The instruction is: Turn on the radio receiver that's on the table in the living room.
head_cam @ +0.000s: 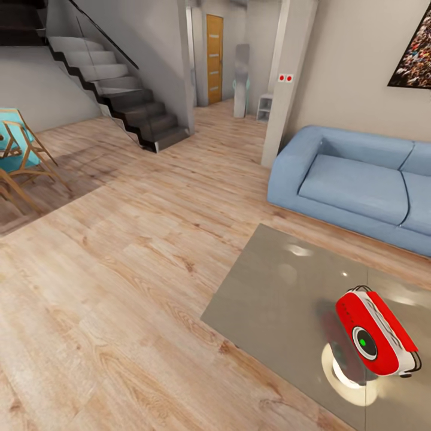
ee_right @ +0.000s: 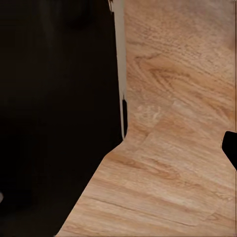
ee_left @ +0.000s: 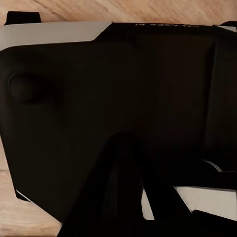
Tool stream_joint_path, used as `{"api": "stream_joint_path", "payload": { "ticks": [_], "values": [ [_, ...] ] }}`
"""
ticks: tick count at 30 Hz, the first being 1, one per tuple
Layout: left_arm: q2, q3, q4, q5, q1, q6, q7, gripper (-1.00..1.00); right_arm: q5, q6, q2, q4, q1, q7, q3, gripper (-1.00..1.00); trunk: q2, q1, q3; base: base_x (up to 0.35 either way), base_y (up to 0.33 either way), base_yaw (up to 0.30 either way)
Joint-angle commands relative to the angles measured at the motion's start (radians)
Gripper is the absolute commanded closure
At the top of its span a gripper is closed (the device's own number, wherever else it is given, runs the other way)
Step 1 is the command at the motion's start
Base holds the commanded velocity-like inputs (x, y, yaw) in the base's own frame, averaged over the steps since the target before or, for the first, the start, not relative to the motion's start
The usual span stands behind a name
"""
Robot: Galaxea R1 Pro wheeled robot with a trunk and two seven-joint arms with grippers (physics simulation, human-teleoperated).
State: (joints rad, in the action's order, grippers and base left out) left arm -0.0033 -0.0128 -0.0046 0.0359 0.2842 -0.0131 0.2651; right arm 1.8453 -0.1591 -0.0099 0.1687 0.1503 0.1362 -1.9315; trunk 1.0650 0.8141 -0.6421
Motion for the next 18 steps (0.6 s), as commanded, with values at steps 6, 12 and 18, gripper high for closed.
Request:
{"api": "stream_joint_path", "payload": {
  "ticks": [6, 12, 18],
  "values": [
    [0.008, 0.0, 0.0, -0.001, -0.025, -0.005, 0.0, 1.0, 0.001, 0.0, 0.023, 0.0, 0.0, -0.046, 0.0, -1.0, 0.0, 0.0, 0.009, 0.0, 0.0, 0.0],
    [0.007, 0.0, 0.0, -0.001, -0.048, -0.037, -0.001, 1.0, 0.002, -0.001, 0.028, 0.0, 0.0, -0.053, 0.0, -1.0, 0.0, 0.0, 0.019, 0.0, 0.0, 0.0],
    [0.006, 0.0, 0.0, -0.001, -0.052, -0.05, -0.001, 1.0, 0.005, 0.001, 0.028, 0.0, 0.0, -0.052, 0.0, -1.0, 0.0, 0.0, 0.028, 0.0, 0.0, 0.0]
  ]
}}
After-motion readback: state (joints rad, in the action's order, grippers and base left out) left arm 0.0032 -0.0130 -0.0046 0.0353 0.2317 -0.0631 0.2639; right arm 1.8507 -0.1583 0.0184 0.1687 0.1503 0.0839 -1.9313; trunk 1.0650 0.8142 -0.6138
